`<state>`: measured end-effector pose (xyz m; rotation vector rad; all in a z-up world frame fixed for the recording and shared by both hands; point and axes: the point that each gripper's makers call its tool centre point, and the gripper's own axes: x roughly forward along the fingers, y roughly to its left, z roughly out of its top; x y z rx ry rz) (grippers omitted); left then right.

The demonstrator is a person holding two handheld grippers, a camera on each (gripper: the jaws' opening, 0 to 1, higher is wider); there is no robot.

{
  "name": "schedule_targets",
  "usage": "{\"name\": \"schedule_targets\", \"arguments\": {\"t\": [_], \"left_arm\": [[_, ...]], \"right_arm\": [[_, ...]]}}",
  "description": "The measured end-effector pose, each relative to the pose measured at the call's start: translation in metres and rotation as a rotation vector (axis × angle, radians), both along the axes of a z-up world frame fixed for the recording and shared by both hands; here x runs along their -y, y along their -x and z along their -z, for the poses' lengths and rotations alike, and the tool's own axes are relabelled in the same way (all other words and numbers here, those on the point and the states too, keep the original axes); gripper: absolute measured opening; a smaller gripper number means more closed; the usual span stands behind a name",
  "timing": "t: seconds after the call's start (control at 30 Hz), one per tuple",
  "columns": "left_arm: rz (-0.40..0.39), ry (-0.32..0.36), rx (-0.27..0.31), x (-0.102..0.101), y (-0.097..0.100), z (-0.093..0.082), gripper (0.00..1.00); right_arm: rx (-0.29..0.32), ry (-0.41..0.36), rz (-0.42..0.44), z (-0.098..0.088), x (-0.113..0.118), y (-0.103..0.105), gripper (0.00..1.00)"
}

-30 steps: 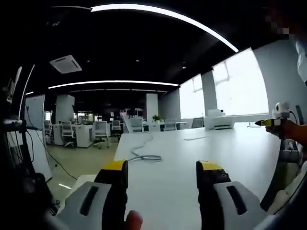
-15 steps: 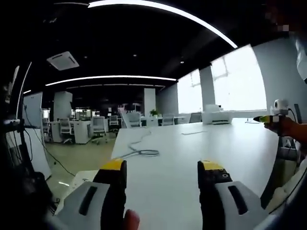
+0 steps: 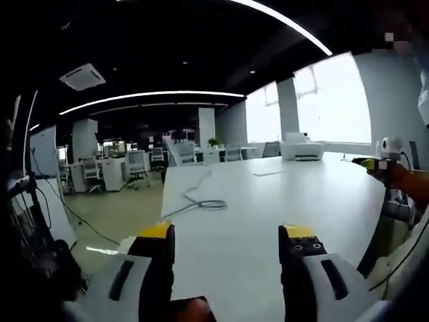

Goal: Pick up the power strip scattered on the table, fix it on the side mounting bracket of the table, and press the switch

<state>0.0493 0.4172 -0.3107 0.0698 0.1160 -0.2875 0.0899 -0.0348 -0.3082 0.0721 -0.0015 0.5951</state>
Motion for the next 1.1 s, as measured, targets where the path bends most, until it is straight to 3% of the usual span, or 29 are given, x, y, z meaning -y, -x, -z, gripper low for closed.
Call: {"name": "schedule_targets", "arguments": {"t": [0.33, 0.6, 0.73, 1.1], "left_arm": [[-0.045, 0.017, -0.058, -0.043, 0.011, -0.015, 0.62], [-0.014, -0.026, -0.106, -0.06, 0.015, -0.021, 0.62], [-0.004, 0.012, -0.109, -0.069, 0.019, -0.026, 0.6], [0.026, 0.013, -0.191, -0.085, 0.026, -0.015, 0.61]], "right_arm": [[-0.003, -0.007, -0.004, 0.001, -0.001, -0.002, 0.62], [-0.009, -0.021, -0.01, 0.0, -0.003, -0.005, 0.62], [-0.012, -0.019, -0.013, 0.0, -0.005, -0.006, 0.62], [-0.013, -0.011, -0.025, -0.001, -0.015, -0.008, 0.61]]}}
